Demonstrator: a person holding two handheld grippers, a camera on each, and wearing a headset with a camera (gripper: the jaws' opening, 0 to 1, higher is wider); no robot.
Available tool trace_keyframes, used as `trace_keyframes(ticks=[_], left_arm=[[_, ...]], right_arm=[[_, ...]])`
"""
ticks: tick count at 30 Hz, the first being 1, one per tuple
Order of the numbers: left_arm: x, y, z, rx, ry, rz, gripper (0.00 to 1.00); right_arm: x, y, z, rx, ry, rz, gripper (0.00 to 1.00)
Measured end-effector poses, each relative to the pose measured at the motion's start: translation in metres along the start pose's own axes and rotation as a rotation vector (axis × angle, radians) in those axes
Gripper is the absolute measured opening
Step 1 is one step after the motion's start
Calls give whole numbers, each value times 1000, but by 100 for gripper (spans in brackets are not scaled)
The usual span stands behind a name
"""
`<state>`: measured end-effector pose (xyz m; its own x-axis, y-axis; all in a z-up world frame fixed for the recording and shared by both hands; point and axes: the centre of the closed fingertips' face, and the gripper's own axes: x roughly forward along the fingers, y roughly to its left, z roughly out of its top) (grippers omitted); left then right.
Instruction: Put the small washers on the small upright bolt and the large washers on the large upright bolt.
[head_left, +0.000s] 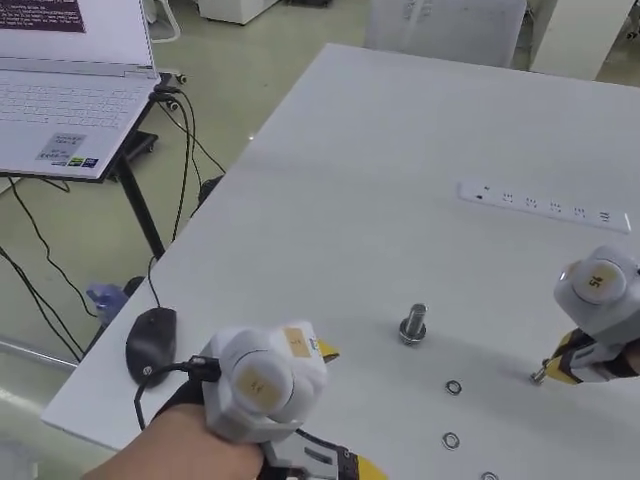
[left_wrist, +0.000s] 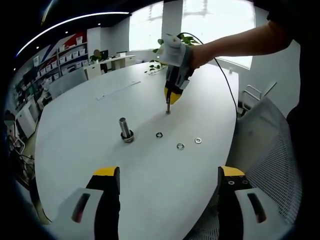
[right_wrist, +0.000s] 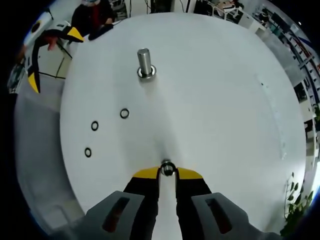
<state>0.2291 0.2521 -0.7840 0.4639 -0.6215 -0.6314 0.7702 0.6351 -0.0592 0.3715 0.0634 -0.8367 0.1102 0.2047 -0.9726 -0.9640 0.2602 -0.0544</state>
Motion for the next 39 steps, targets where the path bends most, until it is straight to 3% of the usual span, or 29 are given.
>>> trace_keyframes(ticks=[17,39], left_arm=[[2,2,-1,-8,3,-3,79],[2,1,-3,-17,4,-10,78]], right_arm=[[24,3,-4,-16,31,18,12],[31,4,-6,-12,34,24,12]])
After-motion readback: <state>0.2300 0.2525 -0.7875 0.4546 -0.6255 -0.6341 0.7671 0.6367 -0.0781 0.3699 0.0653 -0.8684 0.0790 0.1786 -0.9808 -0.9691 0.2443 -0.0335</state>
